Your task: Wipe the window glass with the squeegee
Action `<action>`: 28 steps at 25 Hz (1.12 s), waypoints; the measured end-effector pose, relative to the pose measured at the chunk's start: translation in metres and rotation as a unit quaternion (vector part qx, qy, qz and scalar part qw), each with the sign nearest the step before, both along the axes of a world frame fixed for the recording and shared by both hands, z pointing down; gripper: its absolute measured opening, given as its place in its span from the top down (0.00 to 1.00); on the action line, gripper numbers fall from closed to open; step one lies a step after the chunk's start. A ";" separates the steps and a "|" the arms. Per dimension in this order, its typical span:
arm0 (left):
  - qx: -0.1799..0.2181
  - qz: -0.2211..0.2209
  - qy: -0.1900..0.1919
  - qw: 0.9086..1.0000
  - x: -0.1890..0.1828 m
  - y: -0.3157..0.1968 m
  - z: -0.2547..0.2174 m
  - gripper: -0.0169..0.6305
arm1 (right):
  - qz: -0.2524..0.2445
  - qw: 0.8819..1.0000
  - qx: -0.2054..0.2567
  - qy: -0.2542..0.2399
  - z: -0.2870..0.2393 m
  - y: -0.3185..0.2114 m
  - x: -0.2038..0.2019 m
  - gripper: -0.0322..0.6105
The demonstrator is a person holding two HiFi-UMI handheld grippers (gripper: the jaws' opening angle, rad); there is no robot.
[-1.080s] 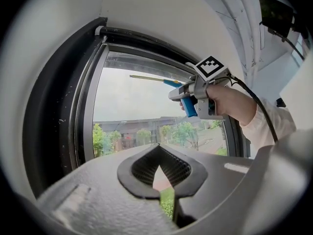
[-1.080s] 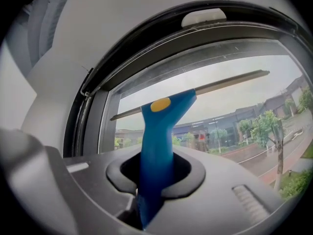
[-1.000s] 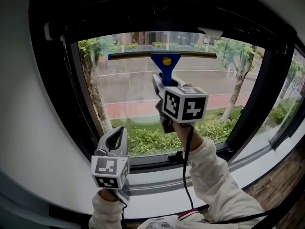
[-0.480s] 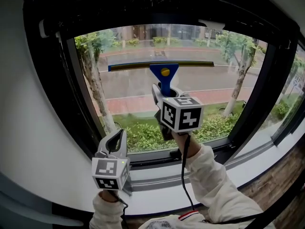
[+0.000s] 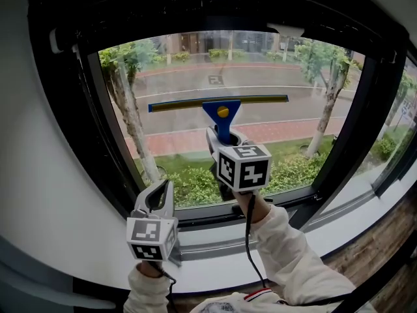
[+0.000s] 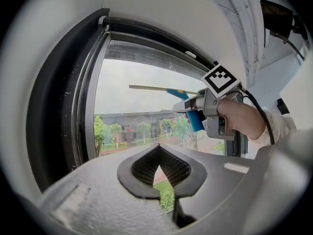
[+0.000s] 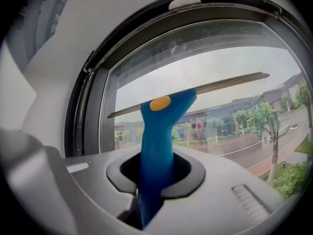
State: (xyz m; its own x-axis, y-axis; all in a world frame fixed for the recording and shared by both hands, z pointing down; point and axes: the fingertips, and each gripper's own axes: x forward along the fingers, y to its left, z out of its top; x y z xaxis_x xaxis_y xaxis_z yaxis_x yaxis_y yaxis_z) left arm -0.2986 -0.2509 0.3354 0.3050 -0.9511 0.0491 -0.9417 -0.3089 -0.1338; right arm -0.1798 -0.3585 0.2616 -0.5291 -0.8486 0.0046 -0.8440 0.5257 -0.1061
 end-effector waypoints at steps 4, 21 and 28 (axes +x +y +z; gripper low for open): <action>-0.003 -0.002 0.000 1.000 -0.001 0.001 0.002 0.97 | -0.001 1.000 -0.012 -0.004 0.015 0.001 0.000 0.83; -0.033 0.007 0.009 0.999 0.012 0.001 0.027 0.97 | -0.007 0.998 -0.053 0.023 0.098 0.008 -0.001 0.84; -0.045 0.007 0.007 0.999 0.014 -0.002 0.039 0.97 | -0.012 0.996 -0.088 0.019 0.146 0.010 0.001 0.84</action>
